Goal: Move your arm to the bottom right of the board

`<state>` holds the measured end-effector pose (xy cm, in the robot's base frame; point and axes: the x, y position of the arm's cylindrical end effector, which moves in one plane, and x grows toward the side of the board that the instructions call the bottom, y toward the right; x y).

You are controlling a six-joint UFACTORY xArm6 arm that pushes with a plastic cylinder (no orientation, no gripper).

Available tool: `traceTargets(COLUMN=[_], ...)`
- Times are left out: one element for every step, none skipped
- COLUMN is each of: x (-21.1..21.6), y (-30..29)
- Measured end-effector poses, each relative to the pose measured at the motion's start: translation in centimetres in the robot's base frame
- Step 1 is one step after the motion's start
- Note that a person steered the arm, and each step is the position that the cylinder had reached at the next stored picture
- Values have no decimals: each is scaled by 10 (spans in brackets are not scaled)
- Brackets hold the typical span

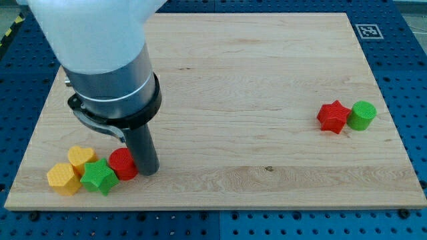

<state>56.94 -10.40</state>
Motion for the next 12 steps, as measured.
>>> traceTargets(x=[0, -1, -13, -13, -13, -13, -13, -13, -13, -13, -13, -13], y=[0, -3, 5, 33, 37, 39, 49, 65, 80, 80, 81, 91])
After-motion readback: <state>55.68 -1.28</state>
